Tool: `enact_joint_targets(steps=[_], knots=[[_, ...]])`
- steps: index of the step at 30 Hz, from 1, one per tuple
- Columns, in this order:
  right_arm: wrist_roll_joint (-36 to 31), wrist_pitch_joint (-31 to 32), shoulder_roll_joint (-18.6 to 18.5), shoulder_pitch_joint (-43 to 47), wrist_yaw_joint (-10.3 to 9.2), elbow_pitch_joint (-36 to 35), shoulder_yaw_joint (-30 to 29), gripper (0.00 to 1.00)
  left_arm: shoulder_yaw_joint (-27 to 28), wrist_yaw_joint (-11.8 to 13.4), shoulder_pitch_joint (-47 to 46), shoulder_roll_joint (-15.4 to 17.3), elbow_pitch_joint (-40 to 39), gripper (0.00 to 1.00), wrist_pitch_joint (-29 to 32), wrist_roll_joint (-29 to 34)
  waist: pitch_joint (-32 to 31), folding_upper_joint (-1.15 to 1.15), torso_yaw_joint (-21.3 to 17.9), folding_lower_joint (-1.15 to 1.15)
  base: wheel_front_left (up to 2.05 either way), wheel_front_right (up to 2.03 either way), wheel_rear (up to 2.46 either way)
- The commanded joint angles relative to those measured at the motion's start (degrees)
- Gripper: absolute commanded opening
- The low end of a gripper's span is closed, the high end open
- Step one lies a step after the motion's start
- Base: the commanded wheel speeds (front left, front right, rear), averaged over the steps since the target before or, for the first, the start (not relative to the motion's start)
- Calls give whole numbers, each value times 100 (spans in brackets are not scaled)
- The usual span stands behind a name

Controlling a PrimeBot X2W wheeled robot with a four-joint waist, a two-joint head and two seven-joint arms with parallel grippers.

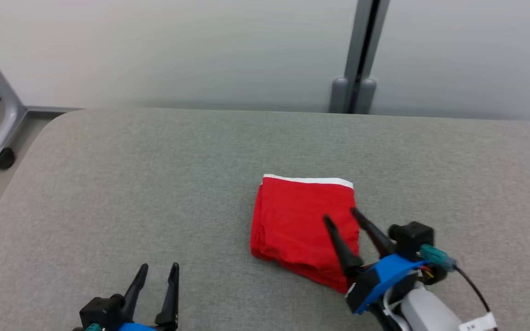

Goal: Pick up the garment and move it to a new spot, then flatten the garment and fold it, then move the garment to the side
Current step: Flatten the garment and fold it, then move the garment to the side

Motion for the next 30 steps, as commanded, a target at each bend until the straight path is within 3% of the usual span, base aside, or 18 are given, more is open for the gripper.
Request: enact_joint_targets(steps=[1,6,12,20,30], knots=[[-112,-15,-19,132,0,-49,-172,100,92,10,-76,-3,-22,100,-13,98,-92,0,-129,0,0,0,0],[-708,-16,-16,606,0,-296,-1096,100,402,10,43,-102,-52,100,-13,535,-194,0,-386,0,0,0,0],[-995,-16,-14,1112,0,-434,-1661,100,597,10,275,-236,-117,100,-13,976,-262,0,-577,0,0,0,0],[-993,-16,-15,1451,0,-363,-1769,100,669,10,509,-395,-168,100,-13,1266,-289,0,-655,0,0,0,0],[-836,-16,-18,1084,0,-239,-1558,100,462,10,276,-354,-243,100,-13,1234,-48,0,-459,0,0,0,0]])
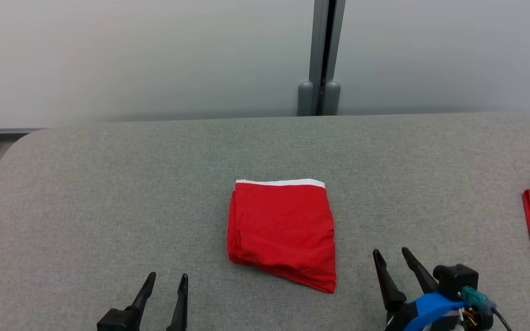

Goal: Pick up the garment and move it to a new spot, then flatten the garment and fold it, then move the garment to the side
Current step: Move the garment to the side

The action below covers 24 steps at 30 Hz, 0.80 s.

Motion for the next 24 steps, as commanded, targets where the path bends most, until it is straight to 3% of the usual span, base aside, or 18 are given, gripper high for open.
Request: enact_joint_targets(steps=[1,7,14,15,16,17,24], knots=[[90,-16,-14,-219,0,19,59,100,-47,10,-135,46,-33,100,-13,-35,148,0,119,1,0,0,0],[288,-17,-15,-1001,0,430,381,100,-287,10,-371,178,-59,100,-13,-243,608,0,493,1,0,0,0],[331,-16,-17,-1845,0,1774,474,100,-459,10,-630,363,-78,100,-13,-480,1037,0,921,1,0,0,0],[336,-15,-16,-1914,0,1967,517,55,-466,10,-653,394,-77,100,-13,-508,1070,0,956,1,0,0,0],[373,3,-15,-1976,1,2098,575,24,-462,10,-672,416,-74,100,-13,-534,1105,0,980,1,0,0,0],[424,5,-7,-1985,1,2205,629,0,-459,10,-693,428,-76,100,-13,-556,1133,0,992,1,0,0,0],[430,16,-15,-1901,-1,2146,531,0,-392,10,-621,477,-136,100,-13,-590,1100,0,703,1,0,0,0]])
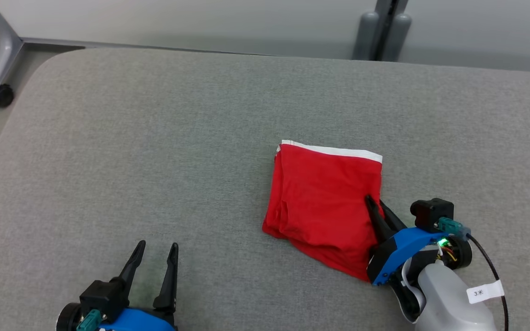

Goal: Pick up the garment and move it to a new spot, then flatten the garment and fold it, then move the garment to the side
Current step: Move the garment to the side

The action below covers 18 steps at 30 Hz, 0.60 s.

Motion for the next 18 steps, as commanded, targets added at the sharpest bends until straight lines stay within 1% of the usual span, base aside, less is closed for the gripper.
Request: enact_joint_targets(steps=[1,3,4,7,13,18], knots=[[-47,38,-78,275,-11,20,-82,0,-10,10,33,10,-38,100,-13,33,-169,0,-296,-1,0,0,0],[-82,33,-78,356,-12,-129,-139,0,-26,10,93,9,-85,100,-13,63,-250,0,-582,-1,0,0,0],[-82,33,-78,356,-12,-129,-139,0,-26,10,93,9,-85,100,-13,63,-250,0,-582,-1,0,0,0],[-148,32,-64,486,-10,-327,-178,0,-89,10,96,-3,-175,100,-13,110,-353,0,-1053,-1,0,0,0],[-231,31,-52,764,-10,-613,-208,0,-478,10,2,-23,-405,100,-13,97,-447,0,-2029,-1,0,0,0],[-242,27,-42,945,-7,-783,-220,0,-780,10,-58,13,-567,100,-13,53,-405,0,-2684,-1,0,0,0]])
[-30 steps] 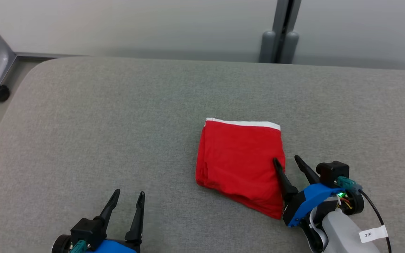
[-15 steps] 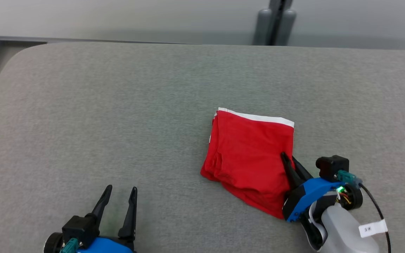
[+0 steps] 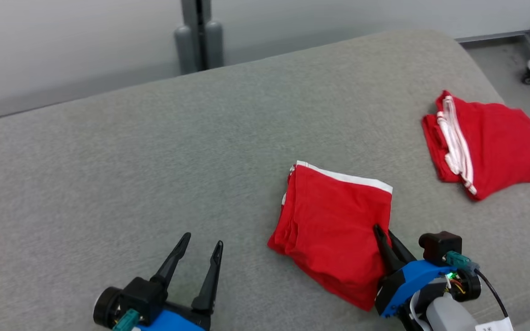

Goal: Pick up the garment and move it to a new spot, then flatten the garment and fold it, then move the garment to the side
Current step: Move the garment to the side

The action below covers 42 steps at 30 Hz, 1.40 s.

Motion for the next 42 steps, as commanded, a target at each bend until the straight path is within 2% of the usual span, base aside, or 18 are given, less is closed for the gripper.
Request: enact_joint_targets(steps=[1,8,15,18,21,24,28,32,36,37,38,39,42], knots=[[-4,0,-17,86,-2,-33,-18,0,-47,10,-63,9,-23,100,-13,-34,-228,0,-308,0,0,0,0],[-37,-1,-16,238,-1,-183,-68,0,-448,10,-91,149,-128,100,-13,-120,-93,0,-723,0,0,0,0],[-416,-1,-18,-148,-2,-138,-316,0,-635,10,-82,364,-79,100,-13,-139,119,0,-657,0,0,0,0],[-983,0,-18,-518,-2,2,-711,0,-616,10,-100,480,-87,100,-13,-180,253,0,-513,0,0,0,0],[-1930,189,-22,-992,-2,59,-1431,0,-595,10,-146,611,-129,100,-13,-199,415,0,-330,0,0,0,0],[-2893,586,-138,-1326,-2,-225,-2237,0,-573,10,-206,730,-185,100,-13,-231,583,0,-118,0,0,0,0],[-3876,1168,-363,-1580,-2,-827,-2941,0,-542,10,-271,836,-257,100,-13,-289,765,0,117,0,0,0,0],[-4484,1761,-606,-1576,-3,-1405,-3515,0,-557,10,-356,880,-306,100,-13,-332,882,0,297,0,0,0,0],[-4801,2169,-706,-1440,-3,-1915,-3864,0,-560,10,-393,909,-337,100,-13,-371,964,0,388,0,0,0,0],[-4855,2235,-698,-1406,-3,-2042,-3925,3,-556,10,-407,914,-338,100,-13,-379,978,0,400,0,0,0,0],[-4876,2290,-677,-1380,-3,-2160,-4025,40,-556,10,-425,923,-338,100,-12,-376,994,0,409,0,0,0,0],[-4923,2335,-646,-1361,-3,-2270,-4119,100,-556,10,-444,934,-337,100,-12,-374,1006,0,417,0,0,0,0],[-4944,2322,-455,-1337,-3,-2556,-4311,100,-556,10,-480,931,-313,100,-12,-396,1012,0,425,0,0,0,0]])
